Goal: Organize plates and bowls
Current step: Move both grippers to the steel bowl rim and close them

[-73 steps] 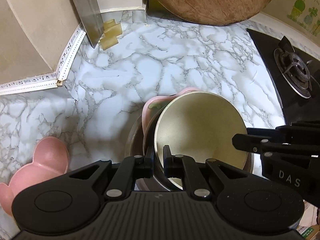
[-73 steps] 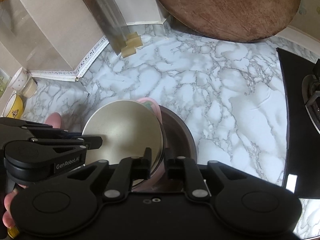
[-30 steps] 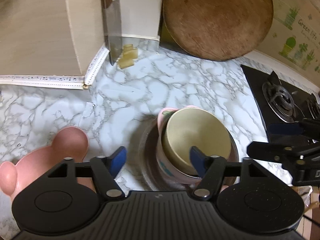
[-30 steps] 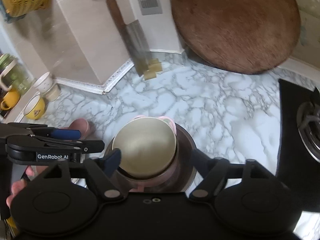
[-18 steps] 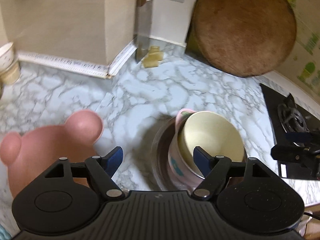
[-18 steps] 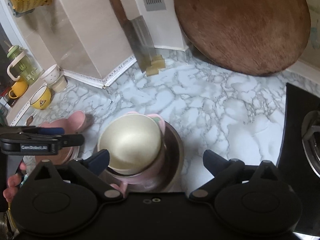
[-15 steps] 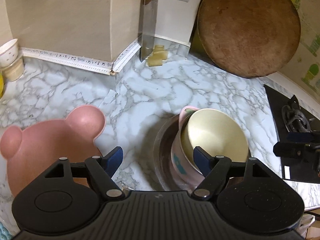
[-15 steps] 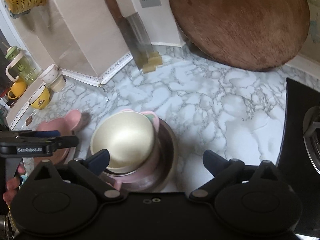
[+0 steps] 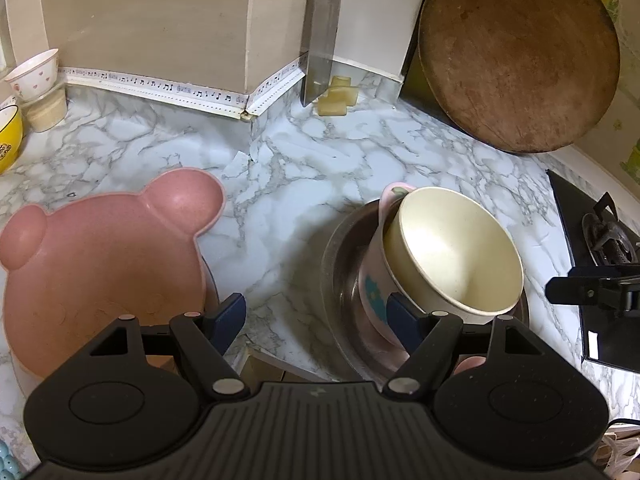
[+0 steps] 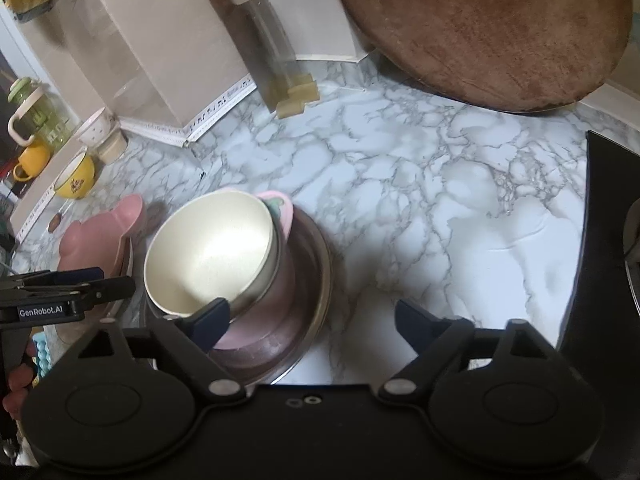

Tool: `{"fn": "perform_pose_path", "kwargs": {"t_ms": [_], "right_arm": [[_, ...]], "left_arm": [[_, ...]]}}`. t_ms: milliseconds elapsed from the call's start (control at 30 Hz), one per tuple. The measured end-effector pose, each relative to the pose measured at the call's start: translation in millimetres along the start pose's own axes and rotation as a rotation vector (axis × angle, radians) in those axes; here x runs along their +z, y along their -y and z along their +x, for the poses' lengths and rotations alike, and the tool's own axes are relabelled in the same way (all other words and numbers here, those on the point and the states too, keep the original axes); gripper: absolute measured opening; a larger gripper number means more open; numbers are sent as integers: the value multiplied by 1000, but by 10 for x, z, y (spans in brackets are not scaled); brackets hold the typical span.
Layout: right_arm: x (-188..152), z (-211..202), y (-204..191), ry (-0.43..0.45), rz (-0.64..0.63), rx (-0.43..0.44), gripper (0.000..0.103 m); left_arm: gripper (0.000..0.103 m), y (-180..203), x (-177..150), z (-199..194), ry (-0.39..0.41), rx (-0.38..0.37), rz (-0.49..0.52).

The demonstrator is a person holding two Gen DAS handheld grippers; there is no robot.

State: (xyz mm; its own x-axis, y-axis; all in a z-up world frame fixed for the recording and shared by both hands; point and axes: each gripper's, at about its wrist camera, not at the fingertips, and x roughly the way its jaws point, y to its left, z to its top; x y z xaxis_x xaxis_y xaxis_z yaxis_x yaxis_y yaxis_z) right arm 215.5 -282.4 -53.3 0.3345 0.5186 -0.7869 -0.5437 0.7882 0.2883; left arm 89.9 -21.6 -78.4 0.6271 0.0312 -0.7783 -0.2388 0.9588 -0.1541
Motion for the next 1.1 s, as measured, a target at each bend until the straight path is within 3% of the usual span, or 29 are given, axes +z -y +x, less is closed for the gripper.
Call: {"fn": "perform_pose_path", "kwargs": {"t_ms": [367, 533, 800, 900, 967, 1100], "right_arm": [[-85, 184, 19, -27, -12, 14, 68], [-119, 217, -75, -22, -64, 14, 68], [-88, 291, -10, -25, -28, -11, 68], [-70, 349, 40, -30, -4, -16, 61], [-51, 405, 61, -37, 10, -29, 51], [-26, 481, 81, -47, 36, -26, 36]], "left_arm": [[77, 27, -129, 163, -18, -2, 10], [77, 8, -120, 173, -9, -20, -17], [76, -30, -87, 311, -60, -29, -46], [64, -74, -57, 387, -85, -41, -73], [49, -92, -41, 433, -101, -43, -85], [31, -87, -11, 481, -120, -62, -88]]}}
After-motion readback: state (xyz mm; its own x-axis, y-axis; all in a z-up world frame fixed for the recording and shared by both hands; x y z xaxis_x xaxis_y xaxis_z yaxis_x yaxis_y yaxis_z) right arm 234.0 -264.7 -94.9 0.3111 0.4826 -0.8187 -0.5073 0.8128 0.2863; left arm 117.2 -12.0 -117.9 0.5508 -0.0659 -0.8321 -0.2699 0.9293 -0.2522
